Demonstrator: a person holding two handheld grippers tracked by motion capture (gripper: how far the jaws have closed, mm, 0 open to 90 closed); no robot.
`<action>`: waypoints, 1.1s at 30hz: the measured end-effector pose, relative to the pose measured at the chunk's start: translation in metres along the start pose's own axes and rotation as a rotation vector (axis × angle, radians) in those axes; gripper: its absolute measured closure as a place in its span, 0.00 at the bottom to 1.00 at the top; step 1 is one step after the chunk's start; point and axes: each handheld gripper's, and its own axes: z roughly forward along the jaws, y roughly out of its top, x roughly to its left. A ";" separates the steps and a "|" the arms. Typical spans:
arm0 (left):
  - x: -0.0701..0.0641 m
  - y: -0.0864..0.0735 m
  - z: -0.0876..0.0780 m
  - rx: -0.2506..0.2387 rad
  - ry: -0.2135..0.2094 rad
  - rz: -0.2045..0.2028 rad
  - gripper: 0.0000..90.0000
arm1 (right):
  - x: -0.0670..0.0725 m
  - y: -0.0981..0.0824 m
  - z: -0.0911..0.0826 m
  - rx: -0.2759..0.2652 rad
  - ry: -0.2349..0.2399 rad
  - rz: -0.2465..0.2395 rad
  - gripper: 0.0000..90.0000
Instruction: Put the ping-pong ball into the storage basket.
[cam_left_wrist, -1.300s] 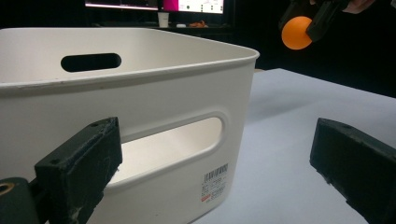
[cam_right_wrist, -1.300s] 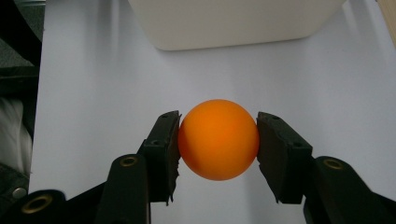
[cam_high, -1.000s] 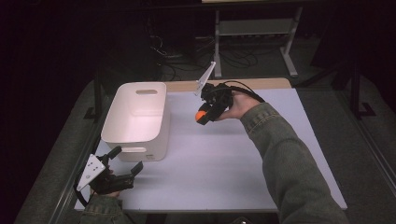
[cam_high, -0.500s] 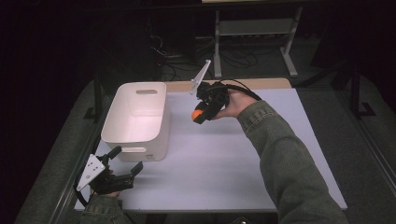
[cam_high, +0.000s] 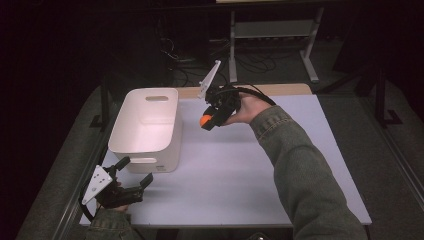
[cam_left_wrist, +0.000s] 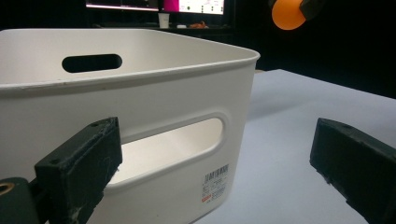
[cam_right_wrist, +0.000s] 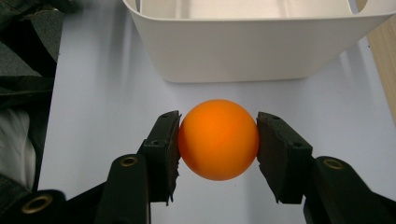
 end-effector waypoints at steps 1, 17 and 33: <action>0.000 0.000 0.000 0.000 0.000 0.000 0.02 | 0.000 0.001 0.000 -0.001 0.001 -0.002 0.55; 0.000 0.000 0.000 -0.002 0.000 0.001 0.02 | 0.005 0.026 -0.001 -0.008 0.004 -0.052 0.55; 0.000 0.000 0.000 -0.005 -0.001 -0.001 0.02 | 0.008 0.046 0.001 0.000 0.005 -0.088 0.55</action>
